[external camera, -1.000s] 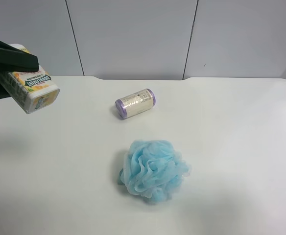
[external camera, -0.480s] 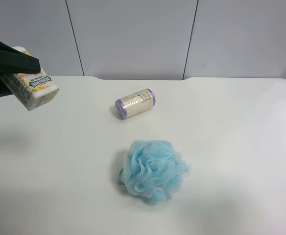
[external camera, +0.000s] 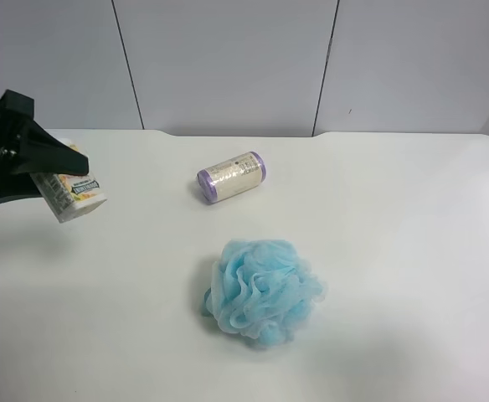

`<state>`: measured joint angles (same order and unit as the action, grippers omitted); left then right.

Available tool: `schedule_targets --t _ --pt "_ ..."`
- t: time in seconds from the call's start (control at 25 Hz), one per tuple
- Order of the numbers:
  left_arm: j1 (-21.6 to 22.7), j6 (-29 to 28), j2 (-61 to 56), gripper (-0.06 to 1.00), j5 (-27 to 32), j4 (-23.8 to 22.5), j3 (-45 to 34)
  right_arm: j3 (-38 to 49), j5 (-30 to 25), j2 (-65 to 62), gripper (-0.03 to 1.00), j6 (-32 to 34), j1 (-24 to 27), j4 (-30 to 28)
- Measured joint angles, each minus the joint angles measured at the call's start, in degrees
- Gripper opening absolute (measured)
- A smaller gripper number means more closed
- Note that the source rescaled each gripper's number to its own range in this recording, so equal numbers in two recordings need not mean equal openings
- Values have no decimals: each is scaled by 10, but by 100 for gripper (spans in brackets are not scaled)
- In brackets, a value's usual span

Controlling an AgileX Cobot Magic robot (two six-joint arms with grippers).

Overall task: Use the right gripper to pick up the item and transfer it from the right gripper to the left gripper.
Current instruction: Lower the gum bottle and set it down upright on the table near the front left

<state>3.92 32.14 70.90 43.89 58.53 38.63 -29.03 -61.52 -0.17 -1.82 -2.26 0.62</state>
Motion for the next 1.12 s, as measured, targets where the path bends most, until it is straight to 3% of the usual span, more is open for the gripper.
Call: schedule_targets --t 0.28,0.56,0.8,1.12 --pt "0 -16 98 0 -12 -86 65 0 0 0 100 0 0 0" --pt "0 -105 188 0 -26 -218 146 0 0 0 100 0 0 0" --pt "-9 -142 247 0 -33 -263 194 0 0 0 100 0 0 0" --pt "-80 -180 332 0 -66 -320 258 0 0 0 100 0 0 0"
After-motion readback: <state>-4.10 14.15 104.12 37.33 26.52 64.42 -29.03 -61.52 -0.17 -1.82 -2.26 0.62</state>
